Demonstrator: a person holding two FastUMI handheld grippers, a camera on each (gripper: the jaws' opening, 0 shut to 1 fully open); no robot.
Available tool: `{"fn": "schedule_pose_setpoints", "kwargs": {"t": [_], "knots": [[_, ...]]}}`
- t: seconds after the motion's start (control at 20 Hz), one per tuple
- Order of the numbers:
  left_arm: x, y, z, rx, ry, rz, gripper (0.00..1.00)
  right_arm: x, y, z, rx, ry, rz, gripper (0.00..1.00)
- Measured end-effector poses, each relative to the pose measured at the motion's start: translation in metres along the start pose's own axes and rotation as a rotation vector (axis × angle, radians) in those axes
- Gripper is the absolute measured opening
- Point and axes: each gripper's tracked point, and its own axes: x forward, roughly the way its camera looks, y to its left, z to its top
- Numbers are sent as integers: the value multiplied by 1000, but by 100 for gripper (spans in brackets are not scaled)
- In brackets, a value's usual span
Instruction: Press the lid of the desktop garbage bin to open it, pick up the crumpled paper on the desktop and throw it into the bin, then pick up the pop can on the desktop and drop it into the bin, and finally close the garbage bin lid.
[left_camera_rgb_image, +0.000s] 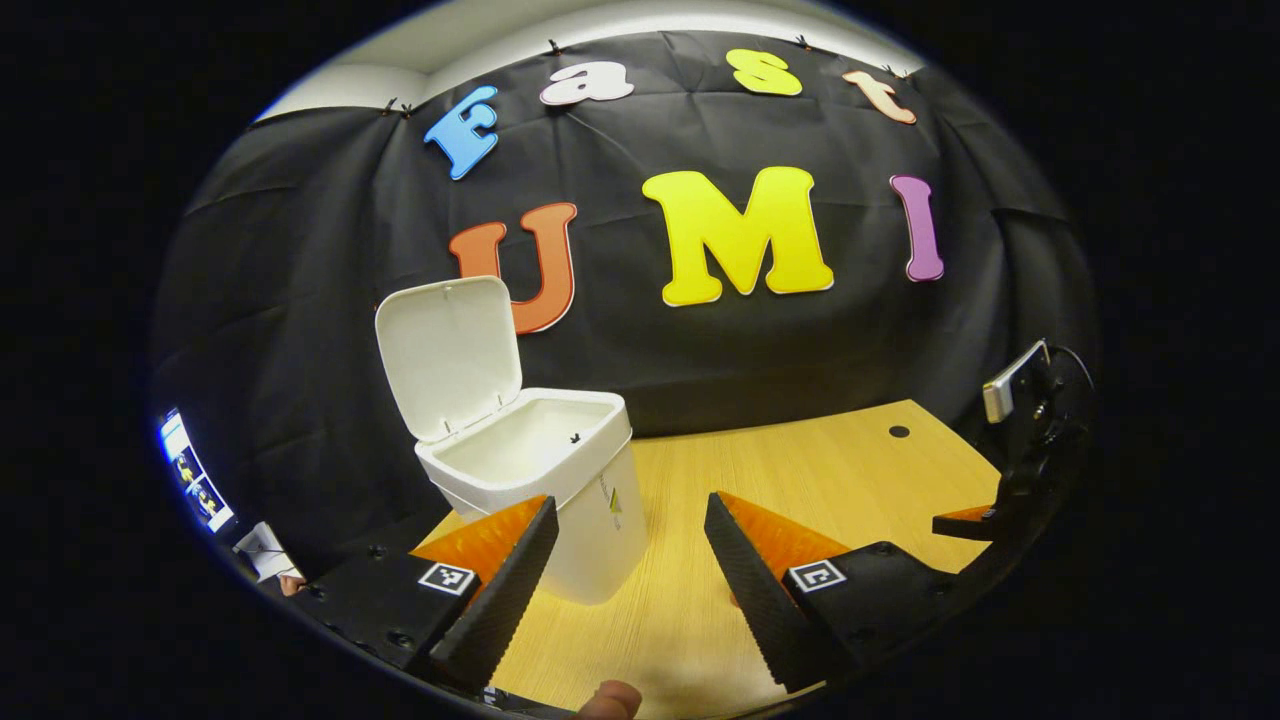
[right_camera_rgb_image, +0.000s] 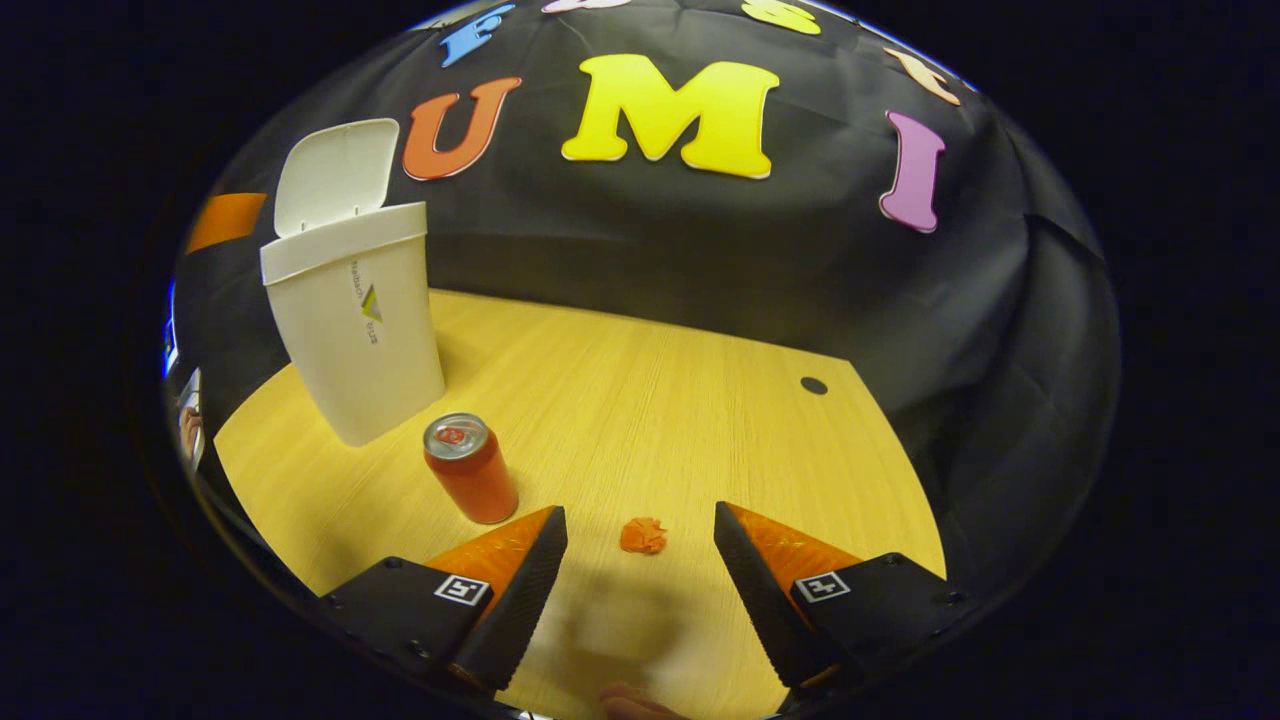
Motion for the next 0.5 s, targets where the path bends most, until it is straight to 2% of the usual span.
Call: {"fn": "schedule_pose_setpoints", "kwargs": {"t": [0.35, 0.5], "knots": [[-3, 5, -22, 29, 49, 24, 98, 73, -7, -43, 1, 156, -1, 93], [-6, 10, -30, 30, 64, 44, 98, 89, -5, -51, -1, 178, 4, 95]]}}
